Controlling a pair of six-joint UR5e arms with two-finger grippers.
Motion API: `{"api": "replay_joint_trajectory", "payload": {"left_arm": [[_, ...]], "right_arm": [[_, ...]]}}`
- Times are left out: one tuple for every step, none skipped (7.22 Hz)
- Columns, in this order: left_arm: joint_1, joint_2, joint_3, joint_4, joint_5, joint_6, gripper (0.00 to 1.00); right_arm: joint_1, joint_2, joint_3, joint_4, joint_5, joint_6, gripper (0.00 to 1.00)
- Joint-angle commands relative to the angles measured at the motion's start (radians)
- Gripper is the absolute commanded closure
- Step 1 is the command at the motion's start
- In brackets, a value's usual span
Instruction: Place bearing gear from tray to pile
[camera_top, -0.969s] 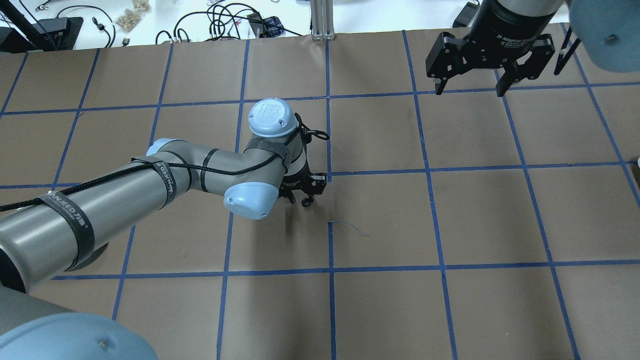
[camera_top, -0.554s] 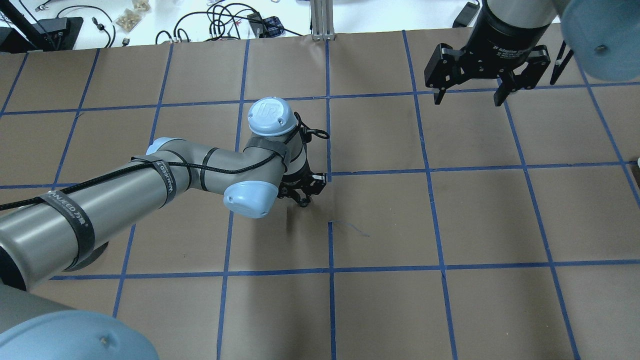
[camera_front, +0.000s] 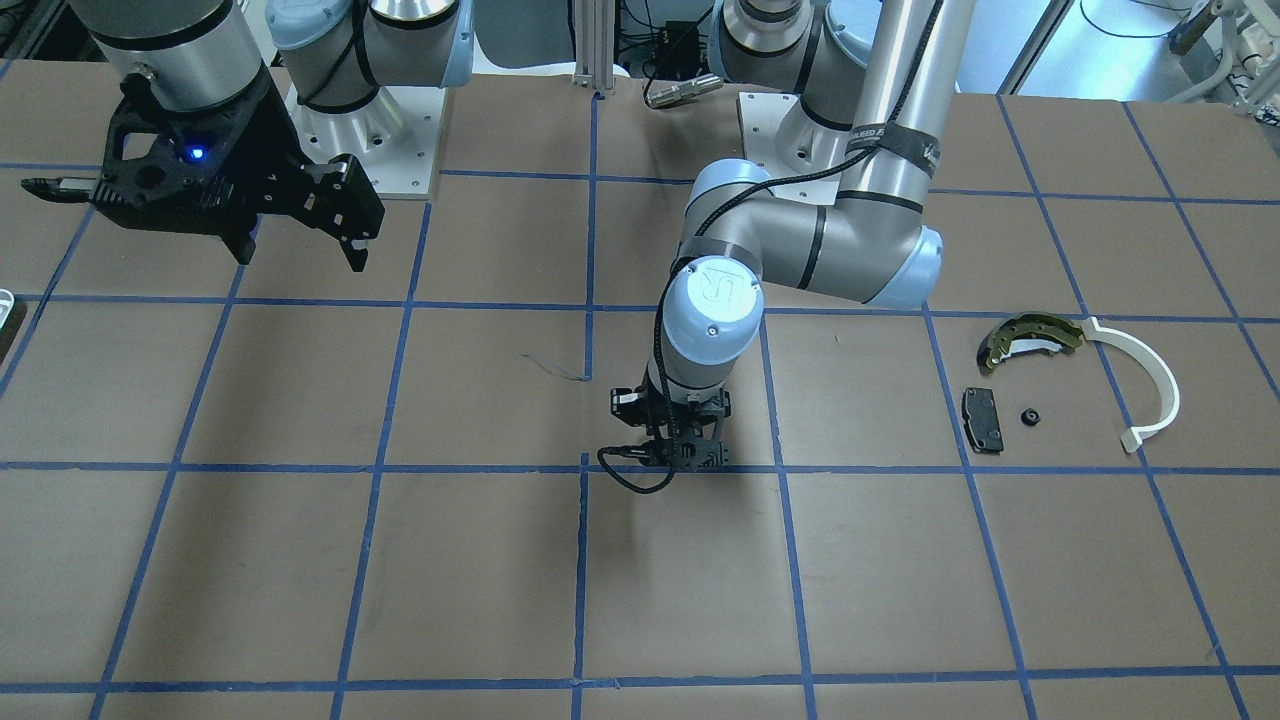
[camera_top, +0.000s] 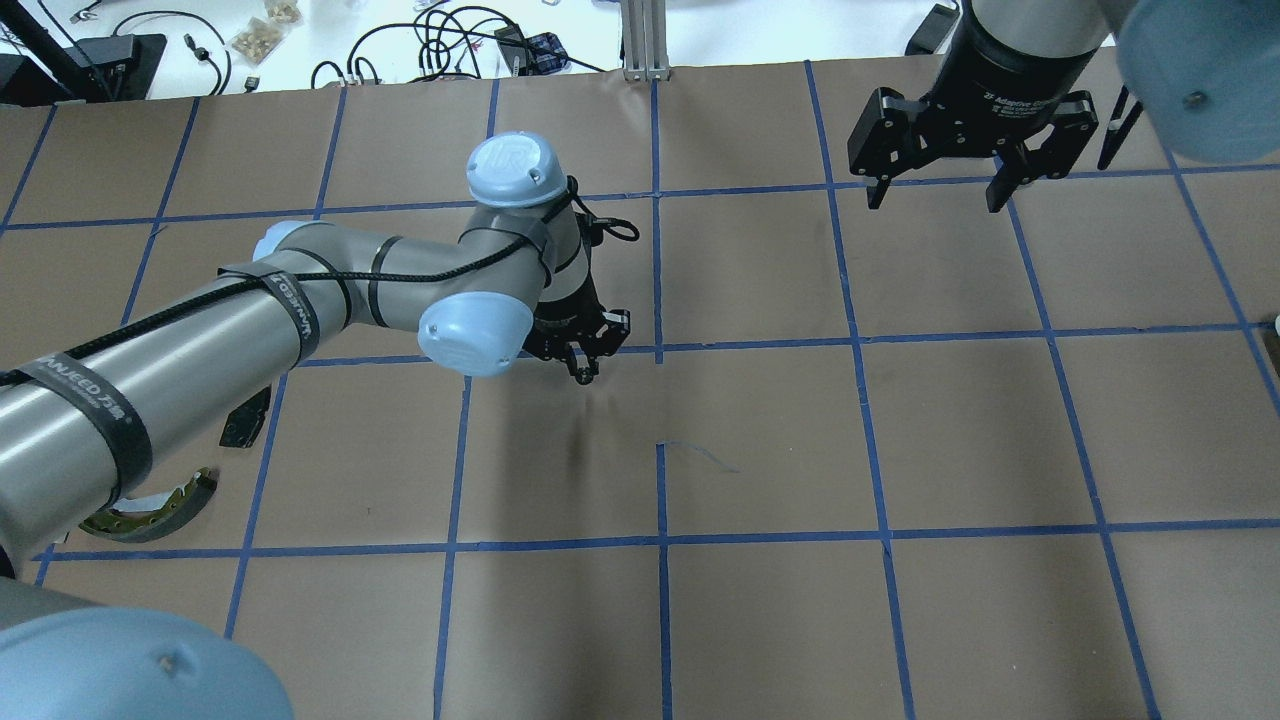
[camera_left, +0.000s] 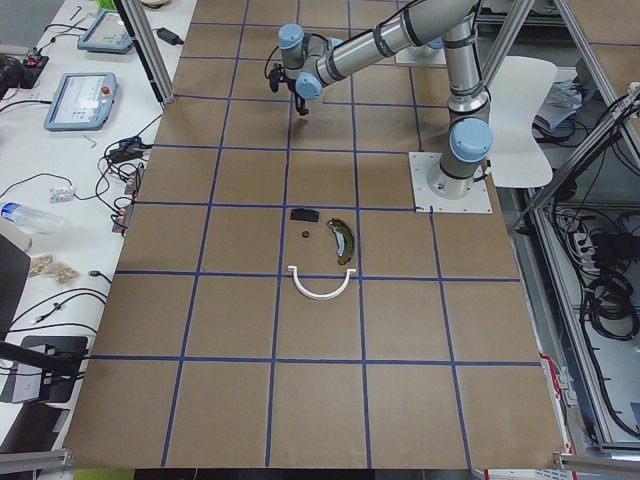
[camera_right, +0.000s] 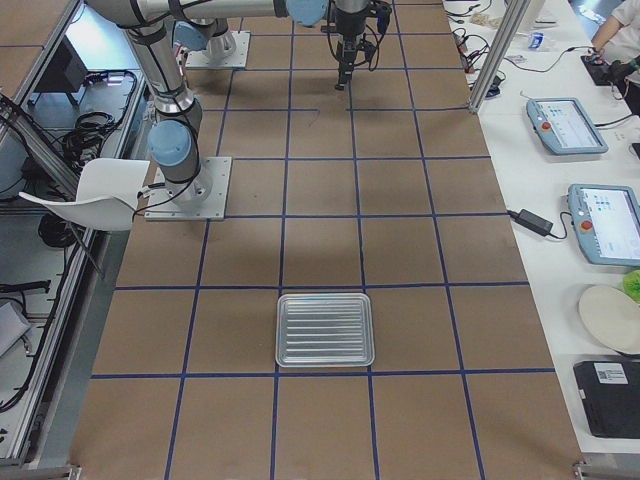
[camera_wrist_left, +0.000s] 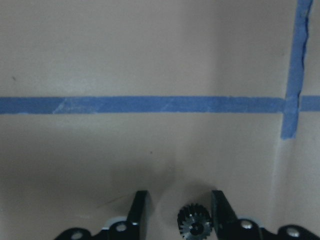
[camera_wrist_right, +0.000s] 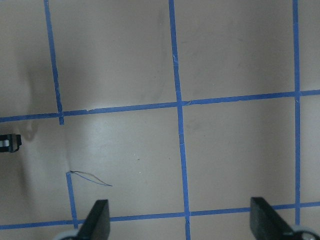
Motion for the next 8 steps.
{"api": "replay_joint_trajectory", "payload": {"left_arm": [[0.163,0.016,0.112,-0.192,0.035,0.126,1.0],[0.258,0.022,0.14,-0.214,0.108,0.222,1.0],[0.359,0.023,0.152,-0.255,0.139,0.37,1.0],[0.45,0.026,0.146,-0.261,0.144,0.483,1.0],[0.534,0.026,0.14,-0.243,0.179,0.619,1.0],[0.634,0.023,0.134,-0.24,0.184,0.739,1.0],[0.712,0.019,0.128,-0.232,0.184,0.836,1.0],[0.78,0.016,0.126,-0.232,0.185,0.919,1.0]], "right_arm": [[0.0,0.0,0.0,-0.001,-0.001,0.0,0.0],[0.0,0.0,0.0,-0.001,-0.001,0.0,0.0],[0.0,-0.001,0.0,-0.001,-0.001,-0.002,0.0],[0.0,-0.001,0.0,-0.001,-0.002,-0.002,0.0],[0.0,-0.001,0.0,-0.003,-0.001,-0.002,0.0],[0.0,-0.003,-0.003,-0.001,-0.005,-0.003,0.0],[0.0,-0.003,-0.002,-0.001,-0.007,-0.002,0.0],[0.0,-0.004,-0.001,-0.001,-0.005,-0.003,0.0]]}}
